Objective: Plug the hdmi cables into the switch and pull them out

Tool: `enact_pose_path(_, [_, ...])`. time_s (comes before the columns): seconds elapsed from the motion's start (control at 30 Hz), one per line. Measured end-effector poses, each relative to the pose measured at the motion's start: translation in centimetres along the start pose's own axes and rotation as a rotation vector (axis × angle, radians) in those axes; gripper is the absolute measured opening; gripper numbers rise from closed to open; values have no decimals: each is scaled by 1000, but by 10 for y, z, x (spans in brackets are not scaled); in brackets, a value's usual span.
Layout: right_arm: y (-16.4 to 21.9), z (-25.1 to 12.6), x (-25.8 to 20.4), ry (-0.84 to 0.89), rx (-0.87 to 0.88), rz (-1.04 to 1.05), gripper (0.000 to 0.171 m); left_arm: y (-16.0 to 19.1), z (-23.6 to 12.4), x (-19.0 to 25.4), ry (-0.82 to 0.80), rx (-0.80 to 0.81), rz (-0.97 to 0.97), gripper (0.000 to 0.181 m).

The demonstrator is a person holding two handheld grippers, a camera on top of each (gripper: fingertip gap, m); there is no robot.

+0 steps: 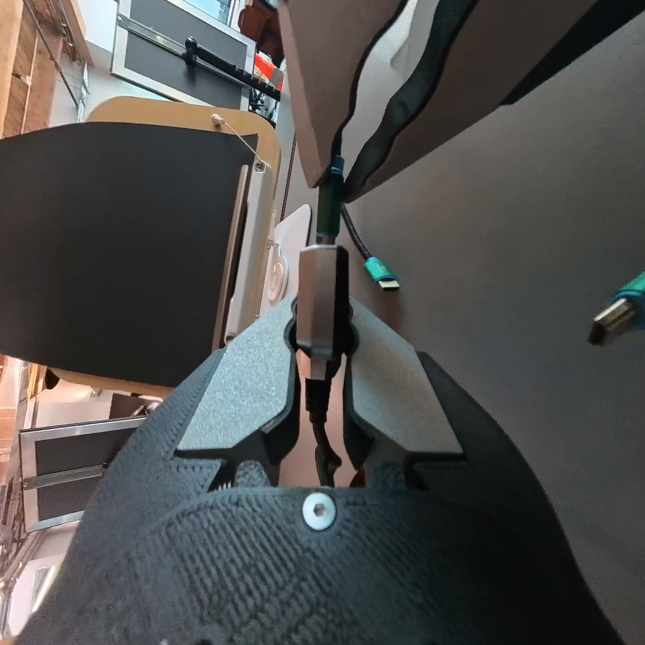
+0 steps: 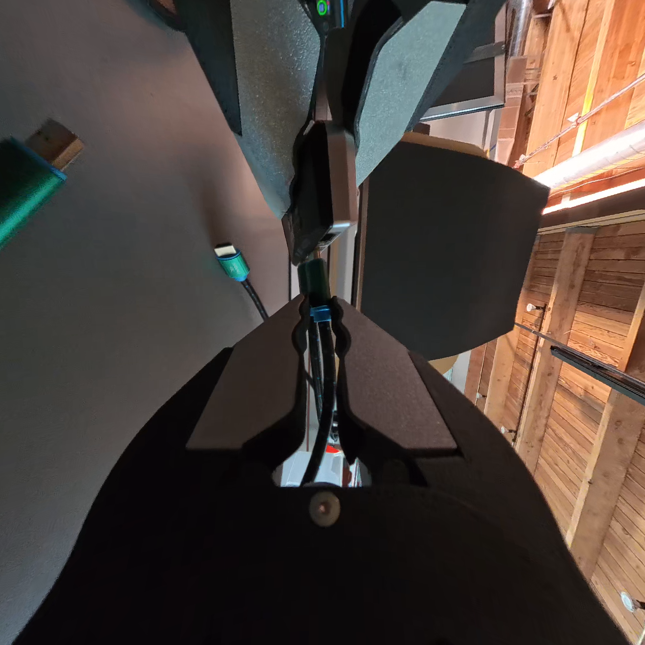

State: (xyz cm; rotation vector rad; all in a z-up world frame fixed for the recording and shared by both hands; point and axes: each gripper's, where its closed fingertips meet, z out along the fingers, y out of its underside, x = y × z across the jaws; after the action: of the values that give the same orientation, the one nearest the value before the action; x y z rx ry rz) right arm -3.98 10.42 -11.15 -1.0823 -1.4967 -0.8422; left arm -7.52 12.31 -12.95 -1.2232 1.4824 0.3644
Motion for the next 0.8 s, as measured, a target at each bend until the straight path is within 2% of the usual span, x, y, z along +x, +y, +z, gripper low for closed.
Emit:
enact_pose_path(0.33, [-2, -5, -8, -111, 21, 88, 5, -2, -1, 7, -4, -38, 87, 19])
enact_pose_path(0.5, [-2, -6, -2, -111, 72, 179, 7, -5, -1, 2, -31, 1, 80, 20])
enact_pose_path(0.6, [-1, -7, 16, -113, 211, 405, 8, -9, 3, -13, -74, 83, 10, 20])
enact_pose_path(0.67, [1, -14, 28, -175, 287, 607, 0, -5, 9, -16, -117, 64, 51, 20])
enact_pose_path(0.77, [10, -28, 51, -179, 415, 795, 0, 2, 14, -14, -153, 78, 136, 21])
enact_pose_path(0.8, [11, -34, 54, -175, 458, 820, 5, 5, 14, -15, -162, 86, 144, 21])
